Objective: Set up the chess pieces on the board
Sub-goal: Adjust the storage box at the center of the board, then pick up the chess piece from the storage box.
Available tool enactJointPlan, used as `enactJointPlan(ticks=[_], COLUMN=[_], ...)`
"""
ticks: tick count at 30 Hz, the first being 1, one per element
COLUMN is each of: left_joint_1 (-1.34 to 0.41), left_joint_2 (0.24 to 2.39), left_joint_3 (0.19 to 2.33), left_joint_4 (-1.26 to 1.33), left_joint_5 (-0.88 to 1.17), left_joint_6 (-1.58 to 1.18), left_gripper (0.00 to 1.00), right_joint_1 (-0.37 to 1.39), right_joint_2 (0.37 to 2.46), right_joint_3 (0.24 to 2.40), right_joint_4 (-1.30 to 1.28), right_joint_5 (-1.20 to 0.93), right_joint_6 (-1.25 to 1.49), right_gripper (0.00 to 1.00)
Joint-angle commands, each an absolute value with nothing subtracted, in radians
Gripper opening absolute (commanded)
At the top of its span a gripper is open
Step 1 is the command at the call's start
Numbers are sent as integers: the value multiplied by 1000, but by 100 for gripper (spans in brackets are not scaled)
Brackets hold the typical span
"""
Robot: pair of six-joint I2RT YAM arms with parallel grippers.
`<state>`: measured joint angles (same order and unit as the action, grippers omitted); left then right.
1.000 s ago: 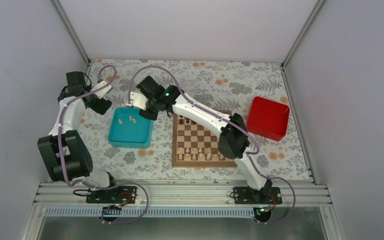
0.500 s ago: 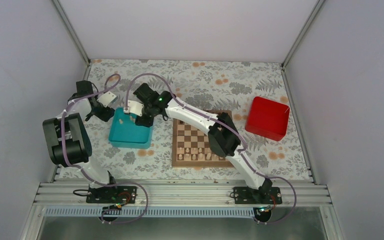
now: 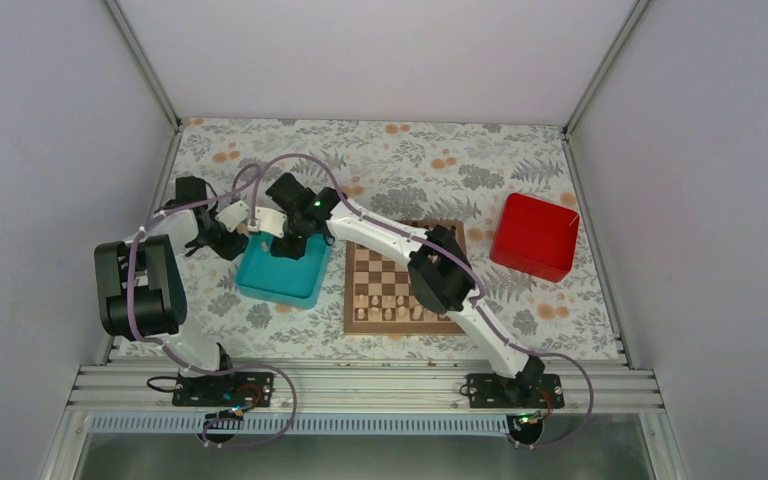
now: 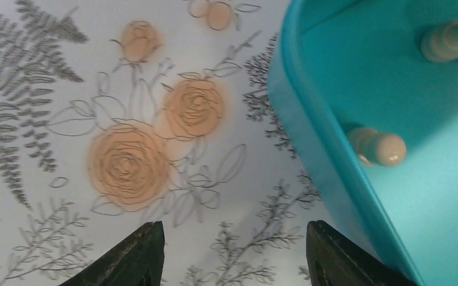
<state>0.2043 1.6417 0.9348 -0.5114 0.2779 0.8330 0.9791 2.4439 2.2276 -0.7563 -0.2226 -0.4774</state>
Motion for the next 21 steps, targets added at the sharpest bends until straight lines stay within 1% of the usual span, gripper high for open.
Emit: enactJointPlan(ticks=[1, 12, 21], left_joint_1=[195, 193, 190], left_joint_2=[1594, 1553, 1541], left_joint_3=[899, 877, 869], left_joint_4=[-513, -537, -547], left_joint_5=[296, 311, 328], left_joint_6=[841, 845, 851], left_gripper=[59, 59, 59], right_joint_1=[967, 950, 940], right_joint_2=[2493, 2449, 2472], right_joint_3=[2254, 2147, 2167], right_joint_4=[-778, -772, -773], right_joint_5=[-190, -70, -85], right_joint_6=[-469, -441, -436], right_gripper=[55, 57, 55])
